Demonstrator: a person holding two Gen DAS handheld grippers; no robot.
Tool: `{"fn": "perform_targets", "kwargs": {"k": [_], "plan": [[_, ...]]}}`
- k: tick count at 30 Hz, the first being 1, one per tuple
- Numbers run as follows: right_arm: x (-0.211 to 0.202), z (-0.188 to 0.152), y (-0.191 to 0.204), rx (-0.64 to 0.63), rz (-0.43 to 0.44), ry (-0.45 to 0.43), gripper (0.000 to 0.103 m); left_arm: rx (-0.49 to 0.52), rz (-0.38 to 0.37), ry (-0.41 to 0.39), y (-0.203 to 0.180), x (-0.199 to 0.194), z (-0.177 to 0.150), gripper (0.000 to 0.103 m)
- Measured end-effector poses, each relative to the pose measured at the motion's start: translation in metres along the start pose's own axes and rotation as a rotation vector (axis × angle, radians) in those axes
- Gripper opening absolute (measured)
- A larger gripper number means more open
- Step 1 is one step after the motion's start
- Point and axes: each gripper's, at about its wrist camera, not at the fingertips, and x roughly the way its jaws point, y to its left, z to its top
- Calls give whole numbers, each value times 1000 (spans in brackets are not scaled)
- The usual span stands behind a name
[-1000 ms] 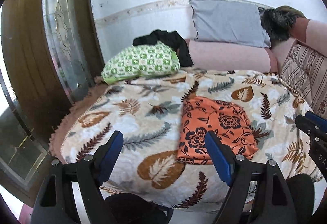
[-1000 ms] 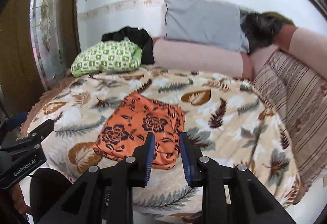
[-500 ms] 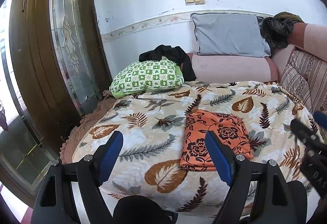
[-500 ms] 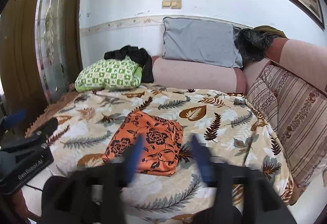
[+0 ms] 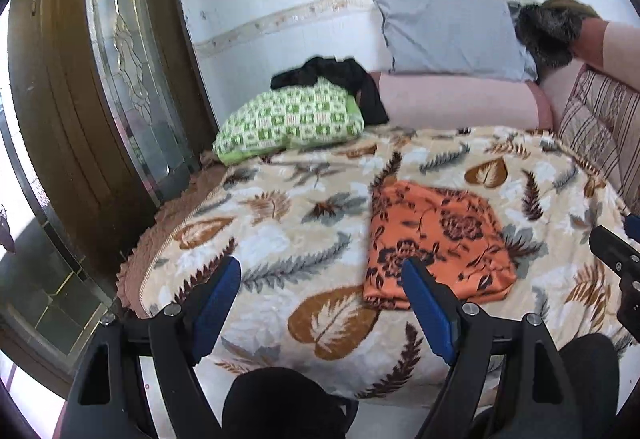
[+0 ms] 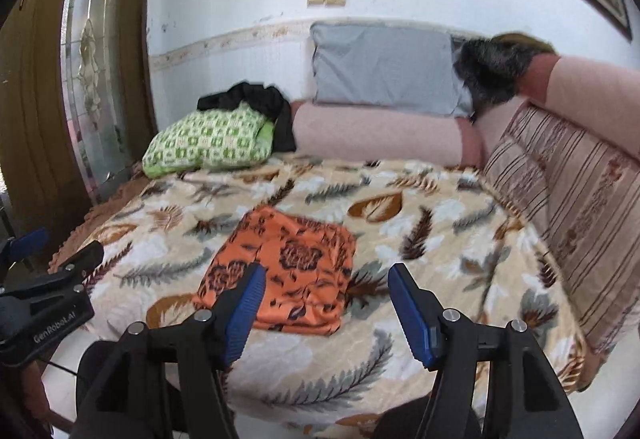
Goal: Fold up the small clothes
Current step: 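Lower both tools onto the folded orange shirt bundle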
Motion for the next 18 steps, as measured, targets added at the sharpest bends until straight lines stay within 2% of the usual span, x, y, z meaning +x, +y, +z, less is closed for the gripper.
{"fn": "perform_targets", "kwargs": {"k": [2,3,5,9,11,15,18], "plan": [[16,-8,-5,8,66,28,63,3,6,29,0,15,-4,83],[23,-12,-6,8,78,40,51,0,9,44,1,24,-5,83],[44,-22,-9,-4,90,93,39,-8,3,57,1,41,-7,83],[86,-37,-17,51,128,178,39,-19,-13,153,-8,87,-6,83],[107,-41,-18,72,130,221,39,-18,-22,188,-13,97,-4,83],[120,-40,-12,84,147,244,39,-21,-49,100,-10,79,0,83],[118,-37,-4,40,135,212,39,-14,-41,97,-8,84,1,83]]}}
